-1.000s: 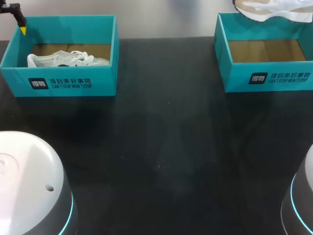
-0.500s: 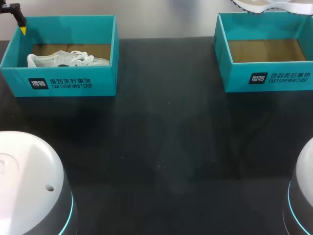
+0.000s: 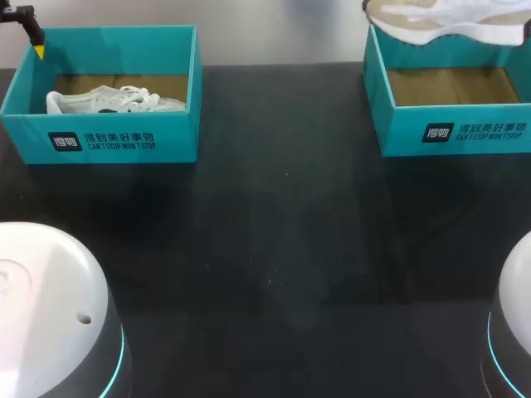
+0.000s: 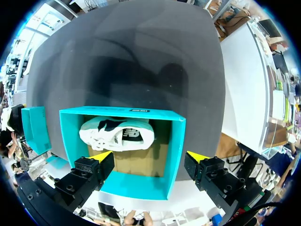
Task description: Take the shoe out of the shoebox, open the shoe tongue, remove and reinsert the insole, then place the shoe into the shoebox
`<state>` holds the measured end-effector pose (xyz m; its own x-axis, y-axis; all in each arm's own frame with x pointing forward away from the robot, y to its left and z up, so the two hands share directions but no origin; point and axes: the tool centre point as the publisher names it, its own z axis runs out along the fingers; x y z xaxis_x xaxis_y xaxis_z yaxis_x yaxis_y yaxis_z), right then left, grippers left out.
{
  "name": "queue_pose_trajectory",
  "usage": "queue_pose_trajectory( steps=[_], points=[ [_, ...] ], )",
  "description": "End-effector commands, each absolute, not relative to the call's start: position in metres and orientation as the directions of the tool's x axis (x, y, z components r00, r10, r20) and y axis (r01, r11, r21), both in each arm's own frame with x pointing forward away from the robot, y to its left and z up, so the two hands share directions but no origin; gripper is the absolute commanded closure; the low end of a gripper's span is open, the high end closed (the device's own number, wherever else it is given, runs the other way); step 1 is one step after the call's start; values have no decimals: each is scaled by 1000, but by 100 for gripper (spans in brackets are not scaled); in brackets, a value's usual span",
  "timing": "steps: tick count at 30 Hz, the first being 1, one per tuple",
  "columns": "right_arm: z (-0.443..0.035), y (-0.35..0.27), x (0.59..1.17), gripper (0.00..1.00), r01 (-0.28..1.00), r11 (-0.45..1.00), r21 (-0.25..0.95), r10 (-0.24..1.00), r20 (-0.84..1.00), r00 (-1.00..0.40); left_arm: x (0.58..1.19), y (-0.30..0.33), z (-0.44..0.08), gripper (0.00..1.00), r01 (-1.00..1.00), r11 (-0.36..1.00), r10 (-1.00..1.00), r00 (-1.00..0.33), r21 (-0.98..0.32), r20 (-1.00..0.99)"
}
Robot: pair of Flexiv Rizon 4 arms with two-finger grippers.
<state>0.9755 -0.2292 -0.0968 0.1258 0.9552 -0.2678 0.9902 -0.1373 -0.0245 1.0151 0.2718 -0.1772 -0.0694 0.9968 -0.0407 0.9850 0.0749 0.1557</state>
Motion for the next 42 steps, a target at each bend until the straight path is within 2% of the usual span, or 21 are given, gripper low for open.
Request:
queue_pose_trajectory(
  steps=[1,23,42],
  points=[
    [-105,-208,944,100,986,-98,138,959,-251,131,1014,272,-177,0,985,75,997,-69,158,-39],
    [-105,-208,944,100,986,-98,138,959,-251,131,1014,272,-177,0,985,75,997,-69,158,-39],
    [-152,-123,841,100,977,-107,185,960,-235,149,1014,272,-177,0,985,75,997,-69,158,-39]
  ],
)
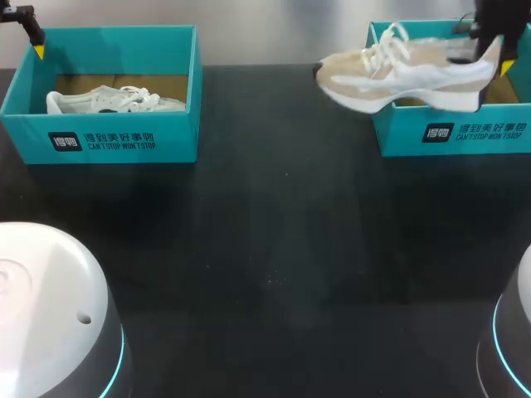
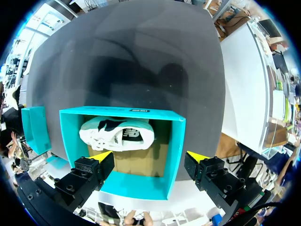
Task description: Take the shoe out of the shoebox, open the shoe tongue, remove and reinsert the insole, then place the shoe into the shoebox
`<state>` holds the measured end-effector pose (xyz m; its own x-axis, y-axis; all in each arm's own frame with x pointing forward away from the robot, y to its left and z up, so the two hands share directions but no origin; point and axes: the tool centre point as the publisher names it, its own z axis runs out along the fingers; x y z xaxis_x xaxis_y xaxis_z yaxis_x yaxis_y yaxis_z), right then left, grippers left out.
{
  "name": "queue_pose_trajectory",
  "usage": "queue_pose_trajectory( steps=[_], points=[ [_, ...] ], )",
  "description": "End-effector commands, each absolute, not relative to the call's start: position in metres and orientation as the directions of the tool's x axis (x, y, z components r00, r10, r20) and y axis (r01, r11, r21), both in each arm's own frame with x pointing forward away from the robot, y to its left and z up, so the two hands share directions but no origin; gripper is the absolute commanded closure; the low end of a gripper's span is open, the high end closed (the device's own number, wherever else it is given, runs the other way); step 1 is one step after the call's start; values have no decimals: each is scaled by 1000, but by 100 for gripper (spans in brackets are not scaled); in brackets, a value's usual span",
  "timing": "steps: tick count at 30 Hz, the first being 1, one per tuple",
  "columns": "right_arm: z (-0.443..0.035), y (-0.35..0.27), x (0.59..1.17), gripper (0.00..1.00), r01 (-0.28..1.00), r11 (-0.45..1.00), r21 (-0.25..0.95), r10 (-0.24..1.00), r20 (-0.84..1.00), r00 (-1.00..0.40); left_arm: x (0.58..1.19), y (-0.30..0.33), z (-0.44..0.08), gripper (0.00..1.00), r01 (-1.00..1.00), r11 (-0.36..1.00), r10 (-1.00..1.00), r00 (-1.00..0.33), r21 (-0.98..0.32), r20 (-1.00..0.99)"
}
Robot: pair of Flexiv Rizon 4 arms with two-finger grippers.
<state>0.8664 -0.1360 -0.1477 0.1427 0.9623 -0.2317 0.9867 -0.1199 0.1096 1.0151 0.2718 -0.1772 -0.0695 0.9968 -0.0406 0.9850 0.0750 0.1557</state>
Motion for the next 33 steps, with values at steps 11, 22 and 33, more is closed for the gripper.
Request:
queue_pose_trajectory(
  steps=[11,22,33],
  points=[
    [-190,-64,786,100,981,-97,168,951,-276,142,1014,272,-177,0,985,75,997,-69,158,-39],
    [-199,-47,771,100,979,-135,155,947,-269,174,1014,272,-177,0,985,75,997,-69,158,-39],
    [-204,-39,765,100,980,-125,152,940,-298,166,1014,272,-177,0,985,75,997,-69,158,-39]
  ],
)
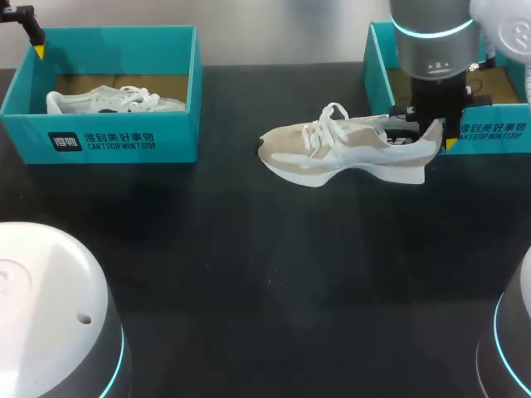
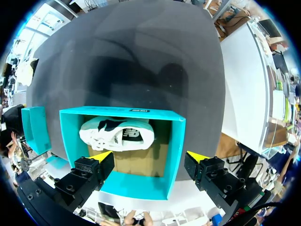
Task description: Take the shoe out of the shoebox, open the shoe tongue, remove and reinsert the insole, then place the shoe into the shoebox
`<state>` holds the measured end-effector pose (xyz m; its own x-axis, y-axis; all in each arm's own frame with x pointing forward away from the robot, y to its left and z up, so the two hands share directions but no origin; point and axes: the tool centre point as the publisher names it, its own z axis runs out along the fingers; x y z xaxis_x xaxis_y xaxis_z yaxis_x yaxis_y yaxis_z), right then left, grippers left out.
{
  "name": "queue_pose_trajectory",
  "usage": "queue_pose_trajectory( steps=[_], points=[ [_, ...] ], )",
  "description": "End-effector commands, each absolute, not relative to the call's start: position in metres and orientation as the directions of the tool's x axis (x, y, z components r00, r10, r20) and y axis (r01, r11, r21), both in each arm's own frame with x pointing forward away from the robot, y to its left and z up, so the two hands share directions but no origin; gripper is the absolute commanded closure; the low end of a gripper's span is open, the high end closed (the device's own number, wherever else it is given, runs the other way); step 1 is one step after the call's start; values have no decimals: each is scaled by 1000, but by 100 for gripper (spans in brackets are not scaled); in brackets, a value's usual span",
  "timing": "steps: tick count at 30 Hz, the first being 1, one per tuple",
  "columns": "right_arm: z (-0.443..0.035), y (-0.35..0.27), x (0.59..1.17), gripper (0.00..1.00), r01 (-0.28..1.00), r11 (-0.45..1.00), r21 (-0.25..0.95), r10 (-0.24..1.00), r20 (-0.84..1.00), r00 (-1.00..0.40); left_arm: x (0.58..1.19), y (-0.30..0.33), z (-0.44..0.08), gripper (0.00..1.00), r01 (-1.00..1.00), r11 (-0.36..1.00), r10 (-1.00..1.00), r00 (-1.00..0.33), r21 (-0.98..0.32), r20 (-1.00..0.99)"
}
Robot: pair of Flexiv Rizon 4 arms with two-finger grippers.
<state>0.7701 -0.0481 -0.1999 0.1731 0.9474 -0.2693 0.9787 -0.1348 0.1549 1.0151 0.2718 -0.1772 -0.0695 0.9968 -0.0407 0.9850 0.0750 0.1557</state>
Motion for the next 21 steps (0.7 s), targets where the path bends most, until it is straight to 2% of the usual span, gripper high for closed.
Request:
queue_pose_trajectory(
  steps=[1,7,21],
  points=[
    [-209,-32,760,100,981,-115,154,941,-300,158,1014,272,-177,0,985,75,997,-69,158,-39],
    [-239,2,725,100,987,-96,128,951,-282,129,1014,272,-177,0,985,75,997,-69,158,-39],
    [-271,70,656,100,985,-98,139,953,-272,133,1014,272,-177,0,985,75,997,-69,158,-39]
  ],
)
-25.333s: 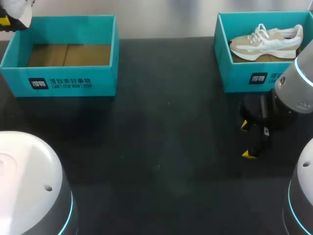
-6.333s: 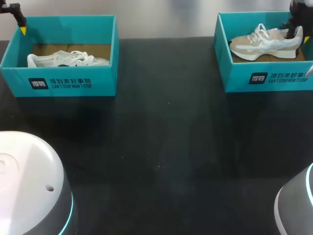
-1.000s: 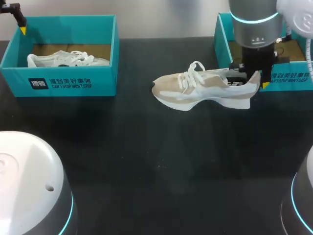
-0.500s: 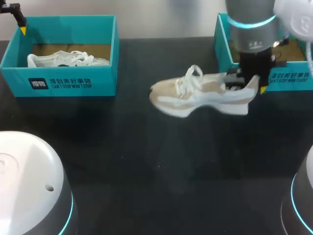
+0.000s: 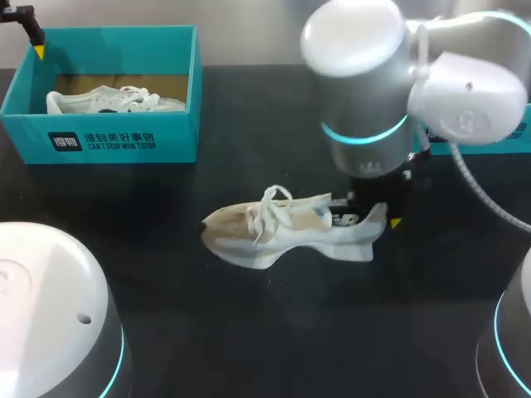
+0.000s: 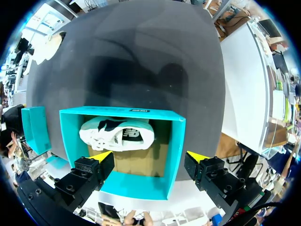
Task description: Take the shoe out of the shoebox, open the shoe tongue, remove and reinsert the insole, then place the shoe into the shoebox
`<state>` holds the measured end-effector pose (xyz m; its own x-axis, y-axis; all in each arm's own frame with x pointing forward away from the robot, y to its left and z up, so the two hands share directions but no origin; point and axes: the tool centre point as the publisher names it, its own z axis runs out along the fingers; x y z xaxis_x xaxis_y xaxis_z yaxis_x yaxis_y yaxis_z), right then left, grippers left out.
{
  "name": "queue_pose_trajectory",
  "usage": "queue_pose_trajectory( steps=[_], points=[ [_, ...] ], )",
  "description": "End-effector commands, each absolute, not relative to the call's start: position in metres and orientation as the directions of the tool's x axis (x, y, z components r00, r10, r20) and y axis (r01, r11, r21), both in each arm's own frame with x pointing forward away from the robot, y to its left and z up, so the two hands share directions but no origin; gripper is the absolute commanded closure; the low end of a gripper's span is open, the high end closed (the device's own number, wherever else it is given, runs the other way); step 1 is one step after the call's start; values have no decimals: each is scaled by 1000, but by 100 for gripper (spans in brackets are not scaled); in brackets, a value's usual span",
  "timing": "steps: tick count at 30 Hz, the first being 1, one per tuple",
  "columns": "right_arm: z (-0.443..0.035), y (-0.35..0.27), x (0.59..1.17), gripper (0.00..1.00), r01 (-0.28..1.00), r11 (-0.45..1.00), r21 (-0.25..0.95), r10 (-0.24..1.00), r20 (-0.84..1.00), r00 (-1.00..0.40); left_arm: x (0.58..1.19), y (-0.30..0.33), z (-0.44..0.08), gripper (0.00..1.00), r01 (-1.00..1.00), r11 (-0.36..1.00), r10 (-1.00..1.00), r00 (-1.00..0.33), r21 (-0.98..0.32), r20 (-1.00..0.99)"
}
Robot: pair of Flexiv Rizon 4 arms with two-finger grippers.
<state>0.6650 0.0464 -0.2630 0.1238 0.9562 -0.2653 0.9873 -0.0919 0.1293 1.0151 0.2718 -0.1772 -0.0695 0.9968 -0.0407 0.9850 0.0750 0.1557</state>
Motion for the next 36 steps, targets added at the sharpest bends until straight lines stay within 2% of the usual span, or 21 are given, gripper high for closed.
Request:
queue_pose_trajectory(
  steps=[1,15,22,36],
  points=[
    [-273,74,652,100,985,-109,134,947,-288,144,1014,272,-177,0,985,75,997,-69,158,-39],
    [-273,74,652,100,985,-109,134,947,-288,144,1014,272,-177,0,985,75,997,-69,158,-39],
    [-304,110,633,100,991,-92,102,926,-356,122,1014,272,-177,0,985,75,997,-69,158,-39],
    [-328,133,618,100,987,-116,112,935,-324,146,1014,272,-177,0,985,75,997,-69,158,-39]
  ],
)
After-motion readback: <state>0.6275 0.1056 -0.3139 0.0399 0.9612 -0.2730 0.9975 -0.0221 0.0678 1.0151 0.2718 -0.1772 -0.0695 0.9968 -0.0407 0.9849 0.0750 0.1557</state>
